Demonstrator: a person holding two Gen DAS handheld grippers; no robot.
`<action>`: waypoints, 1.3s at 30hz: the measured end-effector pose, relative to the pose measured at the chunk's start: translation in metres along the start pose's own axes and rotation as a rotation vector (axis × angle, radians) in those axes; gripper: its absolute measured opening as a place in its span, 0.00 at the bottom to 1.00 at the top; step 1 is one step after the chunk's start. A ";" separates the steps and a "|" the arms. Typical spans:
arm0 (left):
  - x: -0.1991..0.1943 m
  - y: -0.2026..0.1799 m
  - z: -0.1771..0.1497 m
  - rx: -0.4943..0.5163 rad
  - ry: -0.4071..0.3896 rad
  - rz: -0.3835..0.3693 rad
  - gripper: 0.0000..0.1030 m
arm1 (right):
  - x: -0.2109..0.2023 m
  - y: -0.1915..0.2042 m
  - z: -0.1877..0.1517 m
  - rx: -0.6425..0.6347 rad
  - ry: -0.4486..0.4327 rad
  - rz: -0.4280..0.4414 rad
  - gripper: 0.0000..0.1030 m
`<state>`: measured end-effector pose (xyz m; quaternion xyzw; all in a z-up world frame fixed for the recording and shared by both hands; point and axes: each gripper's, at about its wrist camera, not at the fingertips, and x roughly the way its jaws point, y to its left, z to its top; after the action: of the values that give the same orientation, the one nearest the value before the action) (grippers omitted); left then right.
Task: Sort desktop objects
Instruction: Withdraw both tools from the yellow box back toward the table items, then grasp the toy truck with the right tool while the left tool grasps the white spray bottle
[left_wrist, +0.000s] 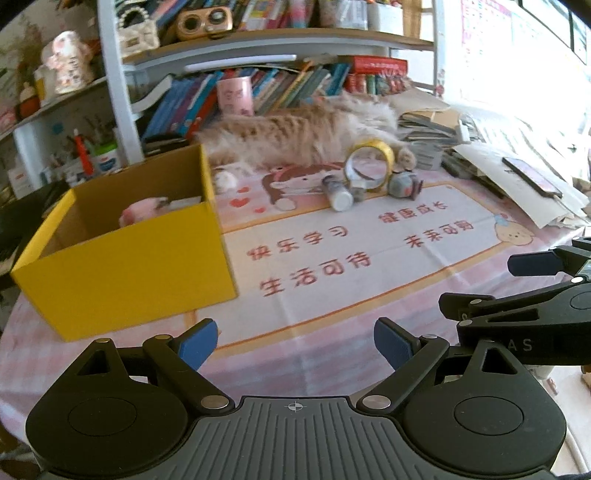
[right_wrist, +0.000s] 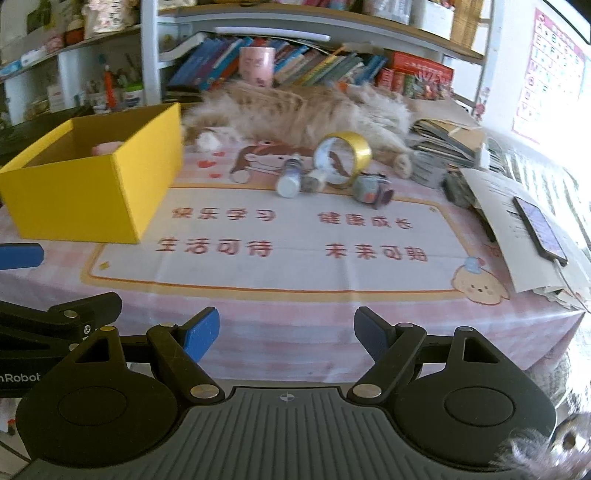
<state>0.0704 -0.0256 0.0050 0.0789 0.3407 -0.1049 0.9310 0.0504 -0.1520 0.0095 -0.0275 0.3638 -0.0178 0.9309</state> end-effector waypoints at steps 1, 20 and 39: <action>0.002 -0.003 0.002 0.004 0.000 -0.001 0.91 | 0.002 -0.005 0.001 0.006 0.005 -0.001 0.76; 0.072 -0.056 0.054 -0.044 0.032 -0.005 0.91 | 0.058 -0.087 0.039 -0.008 0.059 0.004 0.76; 0.128 -0.083 0.094 -0.116 0.064 0.138 0.91 | 0.121 -0.148 0.077 -0.092 0.051 0.094 0.76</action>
<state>0.2032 -0.1448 -0.0141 0.0516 0.3694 -0.0180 0.9277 0.1897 -0.3027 -0.0058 -0.0527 0.3889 0.0422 0.9188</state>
